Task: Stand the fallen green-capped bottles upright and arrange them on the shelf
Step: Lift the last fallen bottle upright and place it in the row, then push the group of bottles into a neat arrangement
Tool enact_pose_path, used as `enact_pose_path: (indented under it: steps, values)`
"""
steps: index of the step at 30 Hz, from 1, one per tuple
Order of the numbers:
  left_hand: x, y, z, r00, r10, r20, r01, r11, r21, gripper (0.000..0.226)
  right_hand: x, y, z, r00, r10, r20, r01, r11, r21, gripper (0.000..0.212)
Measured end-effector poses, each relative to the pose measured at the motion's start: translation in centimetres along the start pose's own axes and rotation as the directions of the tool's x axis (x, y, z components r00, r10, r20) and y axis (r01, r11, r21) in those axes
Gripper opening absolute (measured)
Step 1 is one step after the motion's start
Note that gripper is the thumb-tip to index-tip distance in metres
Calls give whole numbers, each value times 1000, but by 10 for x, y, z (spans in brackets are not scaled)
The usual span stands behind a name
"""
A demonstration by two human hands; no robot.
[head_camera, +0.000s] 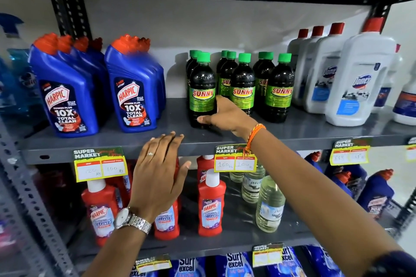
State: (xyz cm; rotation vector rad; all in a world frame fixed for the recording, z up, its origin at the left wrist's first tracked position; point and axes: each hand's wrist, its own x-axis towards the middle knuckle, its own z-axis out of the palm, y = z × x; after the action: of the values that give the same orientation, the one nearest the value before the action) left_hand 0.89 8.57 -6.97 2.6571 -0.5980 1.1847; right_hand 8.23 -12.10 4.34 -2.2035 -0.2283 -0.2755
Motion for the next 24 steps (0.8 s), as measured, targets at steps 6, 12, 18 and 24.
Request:
enact_pose_path:
  steps: [6,12,18,24]
  values:
    - [-1,1,-5,1000,-14,28,15,999,-28,59,3,0,5,984,-38,-175,12,989,-144,64]
    - [8,11,-25,991,-103,82,110,990,-87,61,-13,14,-12,977,3,-213,-3,1000,-1,73]
    - [83,18,-33,896,-365,254,442,795,-415,84,-31,51,-69,856,65,-513,-93,995,-29,68]
    - [147,12,-2,789,-344,509,605,579,-547,89,-13,56,-66,969,135,-206,-137,991,2,83]
